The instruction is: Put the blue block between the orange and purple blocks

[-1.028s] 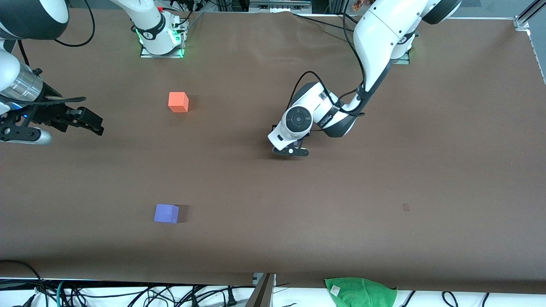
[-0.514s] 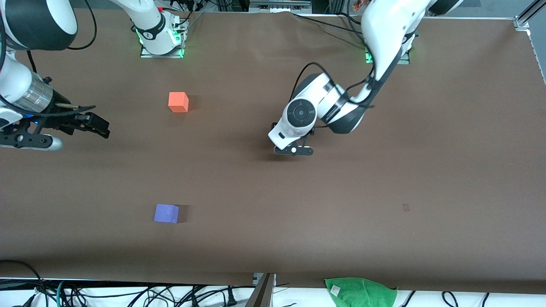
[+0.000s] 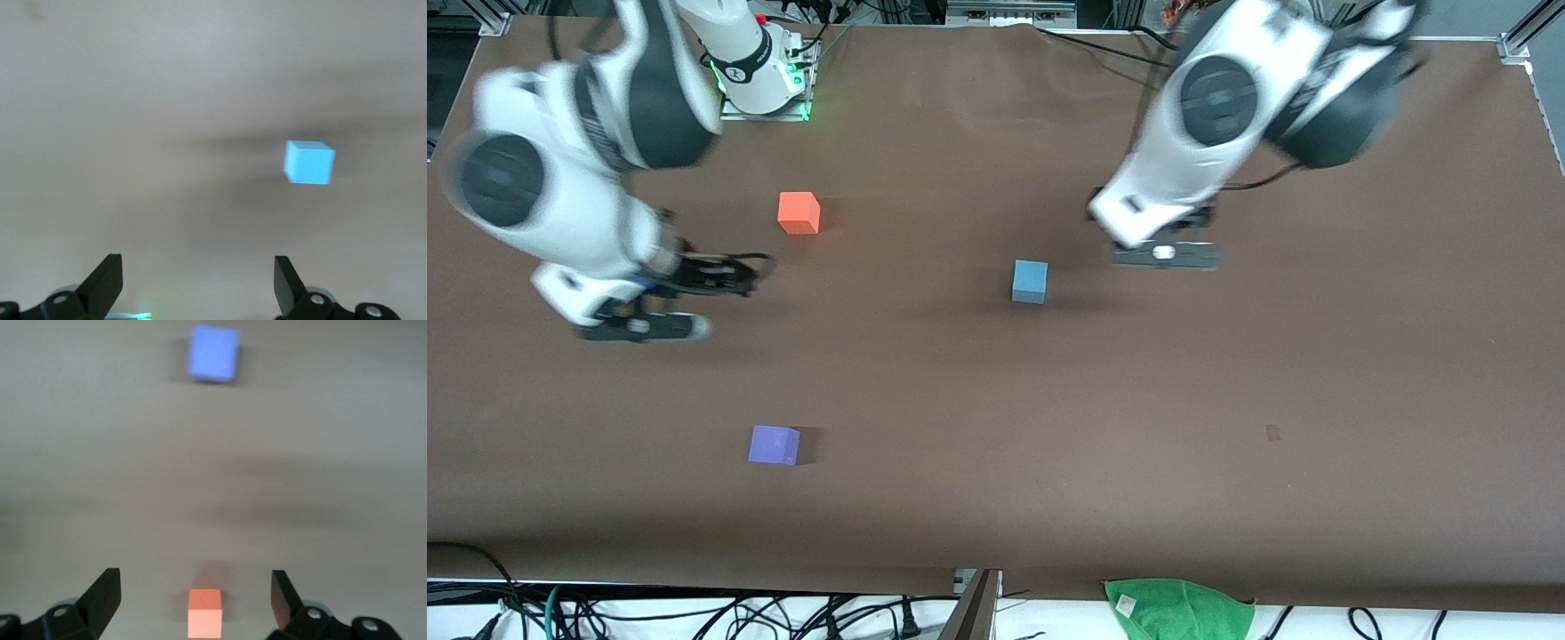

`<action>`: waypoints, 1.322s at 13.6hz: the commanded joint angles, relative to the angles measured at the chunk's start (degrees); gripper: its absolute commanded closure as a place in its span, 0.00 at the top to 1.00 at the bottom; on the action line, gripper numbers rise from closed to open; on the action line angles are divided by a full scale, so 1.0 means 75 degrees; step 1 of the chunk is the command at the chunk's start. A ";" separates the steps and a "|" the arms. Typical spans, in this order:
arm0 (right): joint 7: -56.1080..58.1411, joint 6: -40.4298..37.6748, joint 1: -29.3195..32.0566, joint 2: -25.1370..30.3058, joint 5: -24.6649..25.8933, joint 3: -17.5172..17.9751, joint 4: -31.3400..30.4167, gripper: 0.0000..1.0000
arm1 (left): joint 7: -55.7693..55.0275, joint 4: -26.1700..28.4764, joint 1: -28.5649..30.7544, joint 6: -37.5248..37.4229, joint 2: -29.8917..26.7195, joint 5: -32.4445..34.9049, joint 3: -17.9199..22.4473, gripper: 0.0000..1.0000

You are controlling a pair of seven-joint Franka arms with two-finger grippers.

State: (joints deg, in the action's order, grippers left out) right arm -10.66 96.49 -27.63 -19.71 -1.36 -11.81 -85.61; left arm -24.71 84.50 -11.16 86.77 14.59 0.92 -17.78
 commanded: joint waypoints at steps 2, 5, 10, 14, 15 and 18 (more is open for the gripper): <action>-0.1222 0.0514 -0.0861 -0.1035 0.0018 -0.0020 0.0700 0.99 | 0.1979 -0.0496 0.1380 -0.0636 -0.0035 0.0322 0.0014 1.00; -0.2920 0.1698 -0.0968 -0.2406 -0.1011 0.0623 0.1882 0.99 | 0.3477 -0.0230 0.1080 -0.0020 -0.0488 0.0182 0.1461 1.00; -0.5242 0.3293 -0.1973 -0.3569 -0.1002 0.1129 0.2555 0.99 | 0.3647 0.1835 0.1007 0.1817 -0.2178 0.0182 0.2288 1.00; -0.5866 0.3517 -0.2818 -0.4051 -0.0358 0.1070 0.2508 1.00 | 0.3775 0.1391 0.1346 0.0503 -0.2144 0.0111 0.2312 1.00; -0.6007 0.3518 -0.2936 -0.4109 -0.0323 0.1070 0.2485 1.00 | 0.3729 0.1274 0.1347 0.0246 -0.2156 0.0123 0.2288 1.00; -0.6732 0.3843 -0.3066 -0.4122 -0.0322 0.1082 0.2052 1.00 | 0.4054 0.1214 0.1568 0.0161 -0.2156 0.0368 0.2312 1.00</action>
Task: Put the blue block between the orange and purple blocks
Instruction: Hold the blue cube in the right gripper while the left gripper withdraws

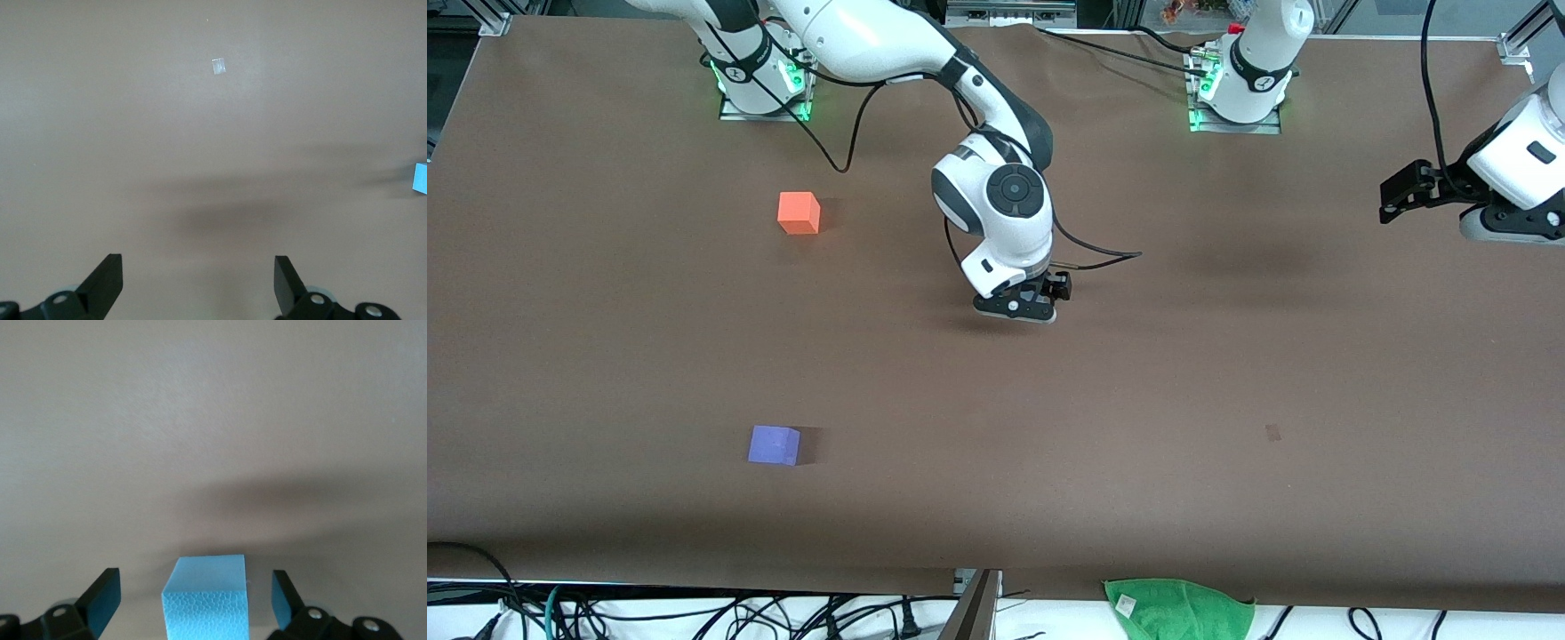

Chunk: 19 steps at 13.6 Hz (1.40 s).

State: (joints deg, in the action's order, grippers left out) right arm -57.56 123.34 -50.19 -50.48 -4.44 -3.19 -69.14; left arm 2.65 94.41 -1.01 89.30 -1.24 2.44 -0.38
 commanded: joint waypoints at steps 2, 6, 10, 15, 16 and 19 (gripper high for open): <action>-0.0680 0.0710 -0.0163 -0.0031 0.0029 -0.0055 -0.0413 1.00 | 0.0502 -0.0107 0.0415 -0.0130 -0.0022 0.0191 0.0015 1.00; -0.0962 0.1156 -0.0328 -0.0254 0.0029 -0.0044 -0.0589 1.00 | 0.0502 -0.0107 0.0463 -0.0142 -0.0022 0.0179 0.0003 1.00; -0.0881 0.1098 -0.0550 -0.0219 0.0134 -0.0044 -0.0917 1.00 | 0.0502 -0.0107 0.0475 -0.0165 -0.0022 0.0202 0.0003 1.00; -0.0682 0.1133 -0.0551 -0.0160 0.0134 -0.0067 -0.1024 0.83 | 0.0502 -0.0107 0.0510 -0.0177 -0.0022 0.0202 0.0003 1.00; -0.0635 0.1121 -0.0539 -0.0149 0.0134 -0.0079 -0.1024 0.69 | 0.0502 -0.0107 0.0510 -0.0165 -0.0022 0.0202 0.0003 1.00; -0.0132 0.0993 -0.0376 -0.0067 0.0123 -0.0149 -0.1035 0.25 | 0.0502 -0.0107 0.0498 -0.0153 -0.0022 0.0191 -0.0008 1.00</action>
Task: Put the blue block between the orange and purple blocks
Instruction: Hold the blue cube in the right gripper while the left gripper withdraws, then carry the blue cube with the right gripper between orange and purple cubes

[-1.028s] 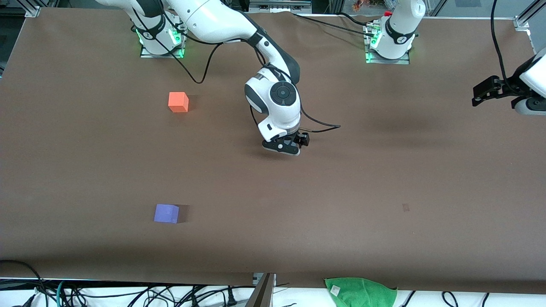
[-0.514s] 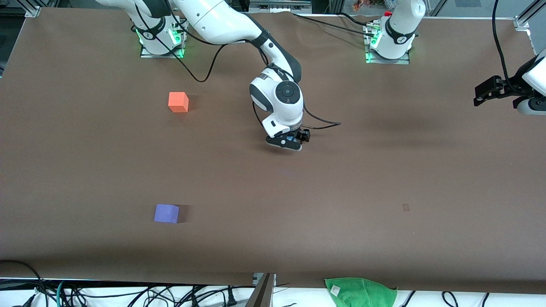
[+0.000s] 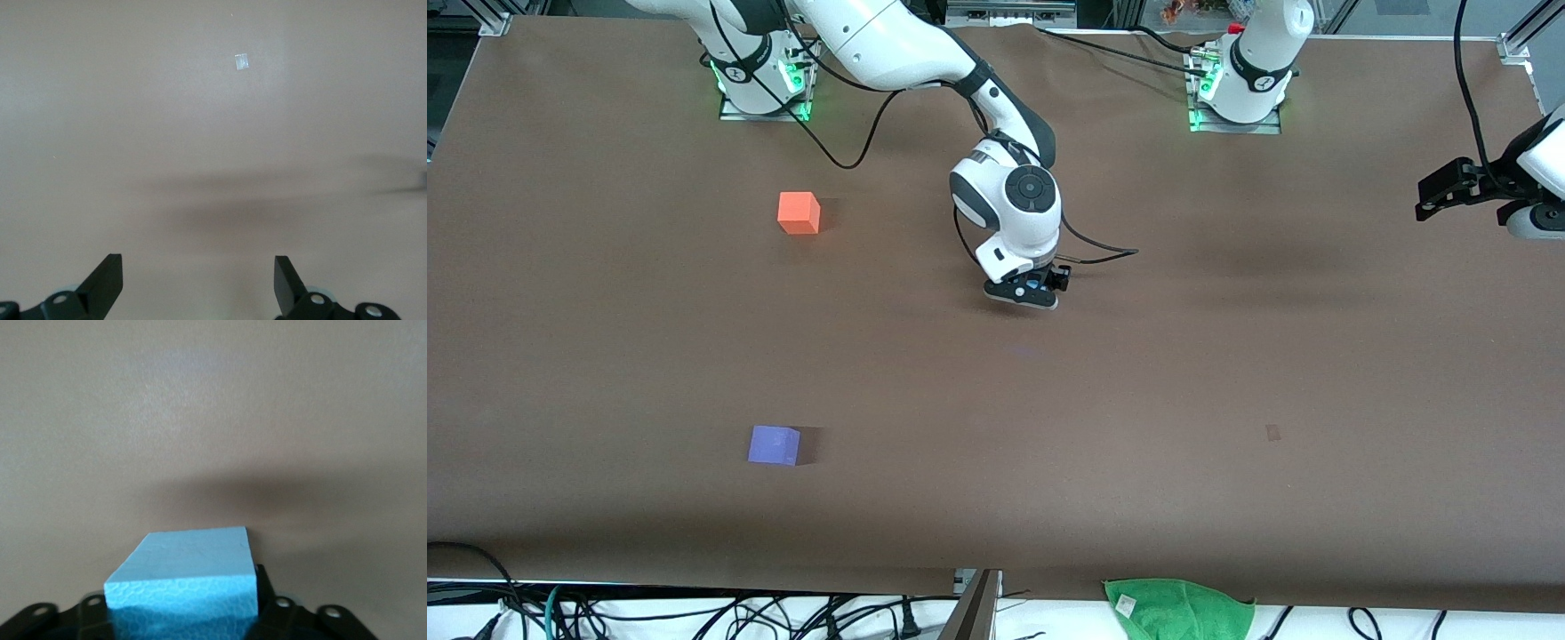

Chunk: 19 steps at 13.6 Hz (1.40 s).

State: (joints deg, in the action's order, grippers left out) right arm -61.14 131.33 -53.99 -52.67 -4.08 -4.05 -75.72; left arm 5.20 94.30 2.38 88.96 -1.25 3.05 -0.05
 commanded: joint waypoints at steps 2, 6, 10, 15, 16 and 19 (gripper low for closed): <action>0.0743 -0.0154 0.0459 0.0296 0.0064 -0.0046 -0.0158 0.17 | 0.0162 -0.0092 0.0046 -0.0119 -0.0021 0.0109 -0.0064 1.00; 0.3105 -0.1137 0.1513 0.0611 0.0017 -0.0397 -0.0402 0.18 | 0.0150 -0.0092 0.0057 -0.0119 -0.0010 0.0097 -0.0040 1.00; 0.6128 -0.0905 0.3023 0.2506 -0.0042 -0.0421 -0.3057 0.18 | -0.0037 -0.0092 0.0057 -0.0178 -0.0033 0.0062 -0.0052 1.00; 0.7976 -0.0320 0.4222 0.3765 -0.0042 -0.0433 -0.5032 0.21 | -0.0119 -0.0069 0.0069 -0.0178 -0.0033 0.0050 -0.0052 1.00; 0.7964 -0.0179 0.4234 0.3753 -0.0054 -0.0433 -0.5126 0.21 | -0.0166 -0.0081 0.0069 -0.0155 -0.0010 0.0039 -0.0052 1.00; 0.7870 0.0756 0.4246 0.3695 -0.0229 -0.0433 -0.5746 0.21 | -0.0190 -0.0092 0.0069 -0.0178 -0.0033 0.0039 -0.0110 1.00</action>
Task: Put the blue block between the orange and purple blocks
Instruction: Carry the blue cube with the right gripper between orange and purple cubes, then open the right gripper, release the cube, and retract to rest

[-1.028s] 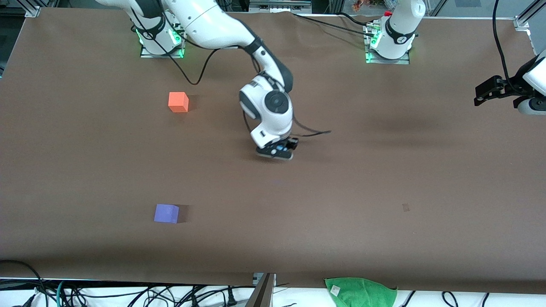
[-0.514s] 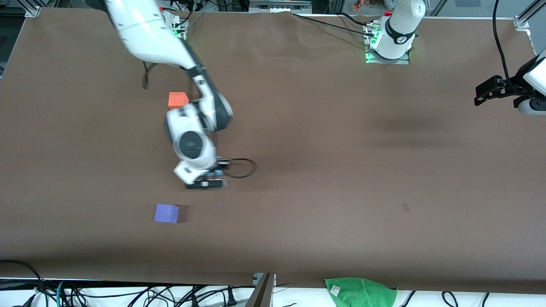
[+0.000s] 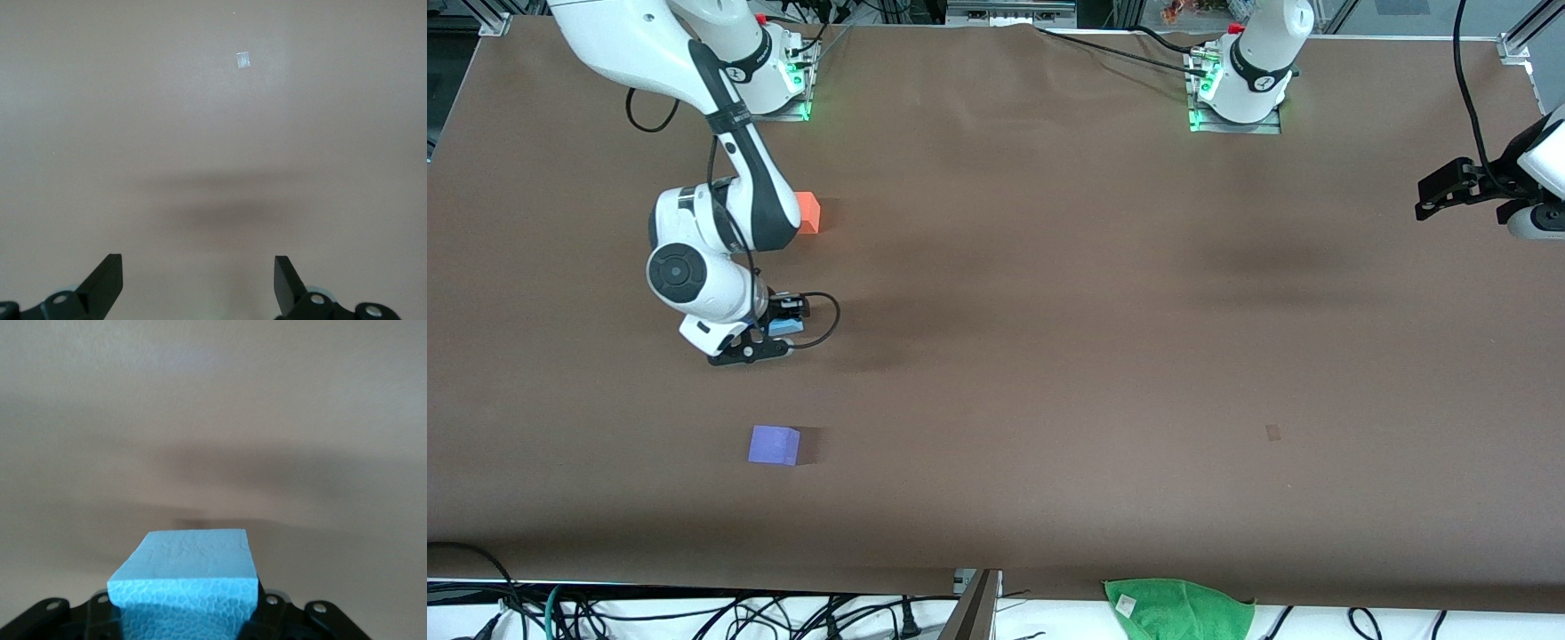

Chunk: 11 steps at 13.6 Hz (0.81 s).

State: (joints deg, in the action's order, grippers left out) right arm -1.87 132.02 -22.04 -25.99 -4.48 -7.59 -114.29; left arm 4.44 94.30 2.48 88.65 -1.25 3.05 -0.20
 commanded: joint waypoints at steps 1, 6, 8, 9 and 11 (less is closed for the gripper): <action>-0.0032 0.0911 -0.0014 0.0114 -0.0188 0.0040 -0.0721 0.22 | -0.0076 -0.0092 0.0056 -0.0136 -0.0022 0.0039 -0.0079 1.00; -0.0463 0.1322 0.0115 -0.0248 -0.0223 0.0040 -0.0652 0.46 | -0.0041 -0.0116 0.0032 -0.0838 -0.0103 -0.0440 -0.0138 1.00; -0.0920 0.1510 0.0115 -0.0378 -0.0223 0.0040 -0.0617 0.69 | -0.0053 -0.0116 0.0044 -0.1072 -0.0103 -0.0454 -0.0079 1.00; -0.1096 0.1476 0.0115 -0.0378 -0.0223 0.0040 -0.0536 0.78 | -0.0041 -0.0116 0.0044 -0.1294 -0.0103 -0.0453 -0.0091 1.00; -0.1238 0.1103 0.0115 -0.0250 -0.0223 0.0028 -0.0232 0.96 | -0.0100 -0.0151 0.0044 -0.1343 -0.0092 -0.0395 -0.0114 1.00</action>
State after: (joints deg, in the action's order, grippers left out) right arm -9.63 141.82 -21.56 -28.20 -5.42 -7.60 -117.93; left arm 4.27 94.13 2.51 80.06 -1.66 0.80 -0.84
